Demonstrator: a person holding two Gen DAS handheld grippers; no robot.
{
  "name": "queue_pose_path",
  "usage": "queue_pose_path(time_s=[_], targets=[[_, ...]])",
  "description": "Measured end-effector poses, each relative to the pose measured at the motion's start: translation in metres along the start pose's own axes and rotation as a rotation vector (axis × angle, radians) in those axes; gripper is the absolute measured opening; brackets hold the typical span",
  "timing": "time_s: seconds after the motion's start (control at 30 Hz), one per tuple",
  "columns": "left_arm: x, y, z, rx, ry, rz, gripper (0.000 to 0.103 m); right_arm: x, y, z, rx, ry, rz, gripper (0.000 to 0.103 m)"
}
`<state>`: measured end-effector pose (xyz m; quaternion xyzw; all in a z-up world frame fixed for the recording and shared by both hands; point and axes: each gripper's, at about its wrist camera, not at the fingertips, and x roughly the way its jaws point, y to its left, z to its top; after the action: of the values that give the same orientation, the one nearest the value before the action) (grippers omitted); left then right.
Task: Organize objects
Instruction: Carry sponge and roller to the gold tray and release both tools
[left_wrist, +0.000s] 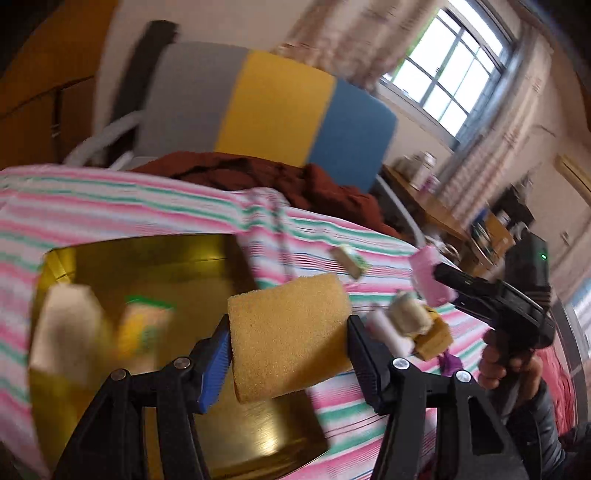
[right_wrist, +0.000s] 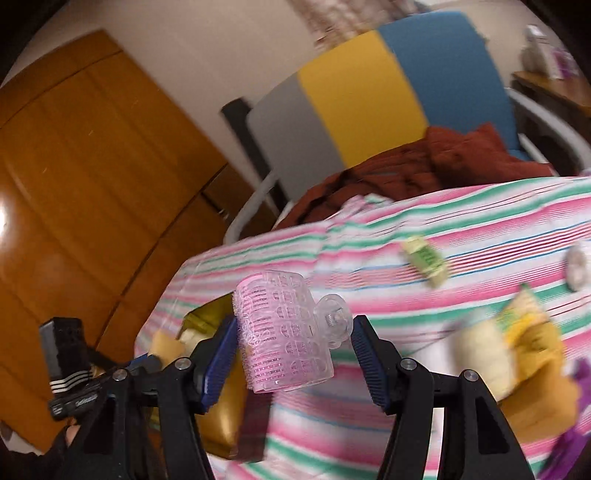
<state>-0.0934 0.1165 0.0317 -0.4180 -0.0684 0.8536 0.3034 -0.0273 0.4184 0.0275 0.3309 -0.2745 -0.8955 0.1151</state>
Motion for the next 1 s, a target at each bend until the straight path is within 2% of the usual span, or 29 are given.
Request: queue_pose_path(time_s=[0.2,0.43,0.73,0.93,1.0], targets=[[-0.032,0.055,-0.032,-0.039,-0.011,0.144,0.061,0.041,0.061,-0.031,-0.080,0.093,0.052,0.063],[-0.046,0.095,-0.063,-0.072,-0.008,0.257,0.062,0.076,0.115,-0.063,-0.155,0.176,0.057,0.063],[-0.051,0.106,-0.076,-0.057,-0.034,0.356,0.065,0.104,0.159,-0.094,-0.261,0.214,-0.026,0.063],[-0.052,0.107,-0.081,-0.047,-0.035,0.421,0.070,0.116,0.170,-0.107,-0.275,0.235,-0.058,0.065],[-0.052,0.109,-0.083,-0.049,-0.029,0.430,0.074,0.119,0.174,-0.111,-0.280,0.242,-0.060,0.071]])
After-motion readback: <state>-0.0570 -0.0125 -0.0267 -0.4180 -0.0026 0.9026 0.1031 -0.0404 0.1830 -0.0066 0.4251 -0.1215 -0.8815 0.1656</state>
